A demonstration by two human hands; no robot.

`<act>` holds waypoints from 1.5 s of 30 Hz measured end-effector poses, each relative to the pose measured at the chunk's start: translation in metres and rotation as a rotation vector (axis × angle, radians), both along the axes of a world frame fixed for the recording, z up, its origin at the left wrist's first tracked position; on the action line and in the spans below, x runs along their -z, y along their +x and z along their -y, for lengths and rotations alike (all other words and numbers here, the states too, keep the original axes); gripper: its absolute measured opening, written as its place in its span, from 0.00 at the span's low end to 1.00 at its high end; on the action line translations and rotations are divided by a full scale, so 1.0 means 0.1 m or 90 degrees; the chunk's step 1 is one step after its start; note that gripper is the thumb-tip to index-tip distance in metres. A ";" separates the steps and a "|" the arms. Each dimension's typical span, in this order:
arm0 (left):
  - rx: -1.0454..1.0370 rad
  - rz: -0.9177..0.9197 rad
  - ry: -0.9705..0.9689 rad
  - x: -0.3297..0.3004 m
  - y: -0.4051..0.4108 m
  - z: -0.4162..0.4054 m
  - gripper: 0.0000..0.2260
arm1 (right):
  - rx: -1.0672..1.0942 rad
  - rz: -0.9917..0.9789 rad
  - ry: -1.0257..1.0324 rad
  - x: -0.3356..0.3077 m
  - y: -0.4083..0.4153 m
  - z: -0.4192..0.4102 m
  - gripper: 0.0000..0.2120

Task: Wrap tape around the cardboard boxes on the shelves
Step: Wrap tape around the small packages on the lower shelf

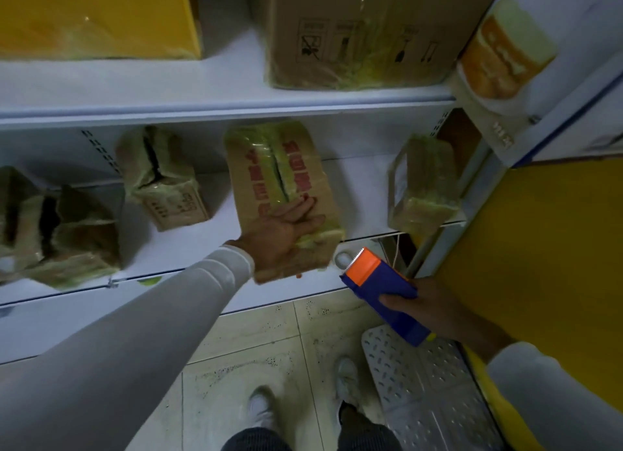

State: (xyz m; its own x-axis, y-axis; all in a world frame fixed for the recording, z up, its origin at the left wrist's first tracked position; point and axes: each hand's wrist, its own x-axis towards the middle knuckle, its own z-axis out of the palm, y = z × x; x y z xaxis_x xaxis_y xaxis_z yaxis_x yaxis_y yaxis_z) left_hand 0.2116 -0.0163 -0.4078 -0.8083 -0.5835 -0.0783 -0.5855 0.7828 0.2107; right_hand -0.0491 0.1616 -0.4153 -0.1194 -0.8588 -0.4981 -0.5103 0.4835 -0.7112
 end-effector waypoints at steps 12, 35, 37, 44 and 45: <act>-0.227 -0.290 0.142 -0.21 0.36 -0.39 0.19 | -0.235 0.010 -0.013 -0.50 0.09 0.43 0.13; -0.472 -0.554 0.531 -0.32 0.46 -0.68 0.07 | -0.449 0.035 0.050 -1.00 0.53 1.15 0.09; -0.482 -0.576 0.508 -0.33 0.52 -0.66 0.07 | -0.473 0.002 0.058 -1.08 0.52 1.23 0.10; -0.571 -0.620 0.437 -0.25 1.09 -0.49 0.09 | -0.404 -0.057 0.073 -1.18 0.22 1.34 0.11; -0.575 -0.604 0.440 -0.21 1.11 -0.49 0.09 | -0.395 -0.062 0.076 -1.18 0.21 1.36 0.11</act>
State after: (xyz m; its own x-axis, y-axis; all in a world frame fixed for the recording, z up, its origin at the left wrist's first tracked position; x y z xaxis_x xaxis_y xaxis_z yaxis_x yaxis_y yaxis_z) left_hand 0.3229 0.0324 -0.3863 -0.1071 -0.9726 -0.2062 -0.2418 -0.1757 0.9543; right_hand -0.0283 0.0257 -0.2977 0.3321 -0.7221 -0.6068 -0.7804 0.1510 -0.6068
